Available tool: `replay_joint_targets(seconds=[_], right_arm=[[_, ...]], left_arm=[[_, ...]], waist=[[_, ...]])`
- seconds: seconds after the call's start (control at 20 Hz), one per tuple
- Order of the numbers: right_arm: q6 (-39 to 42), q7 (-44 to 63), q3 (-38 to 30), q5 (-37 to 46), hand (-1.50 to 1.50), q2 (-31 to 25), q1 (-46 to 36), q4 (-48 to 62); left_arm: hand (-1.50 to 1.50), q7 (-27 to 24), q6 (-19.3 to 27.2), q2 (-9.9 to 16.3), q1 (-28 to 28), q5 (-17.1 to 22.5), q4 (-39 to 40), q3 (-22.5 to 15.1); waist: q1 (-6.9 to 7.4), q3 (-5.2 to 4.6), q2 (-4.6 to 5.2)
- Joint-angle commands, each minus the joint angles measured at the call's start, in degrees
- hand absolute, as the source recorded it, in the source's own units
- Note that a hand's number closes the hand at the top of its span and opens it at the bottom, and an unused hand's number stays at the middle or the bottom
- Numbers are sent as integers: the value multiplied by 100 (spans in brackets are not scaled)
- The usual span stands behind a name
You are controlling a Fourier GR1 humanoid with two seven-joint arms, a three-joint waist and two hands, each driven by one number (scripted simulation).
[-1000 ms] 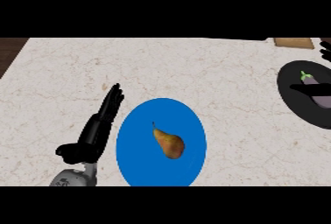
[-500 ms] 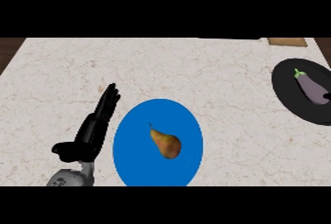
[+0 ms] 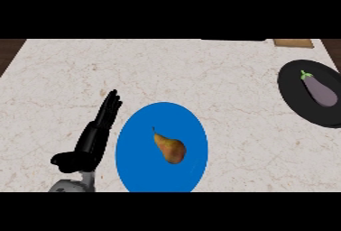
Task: Pick the eggplant from the plate and place it in the pan
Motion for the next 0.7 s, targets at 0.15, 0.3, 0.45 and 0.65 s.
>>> replay_joint_targets(seconds=[0.15,0.3,0.45,0.65], right_arm=[[859,-1028,20,55,-150,-315,662,-259],[624,-1068,78,121,-150,-105,786,-351],[867,-1050,118,153,-150,-211,886,-387],[436,-1533,199,285,-150,-53,1286,-460]], left_arm=[[0,262,173,-128,-101,-58,-132,6],[0,-67,-147,112,221,122,-71,187],[0,355,-17,21,-21,31,-215,93],[0,62,57,-115,161,-137,-156,-74]], waist=[[-74,1,-27],[-58,-13,-47],[-72,-8,-48],[-65,-1,-41]])
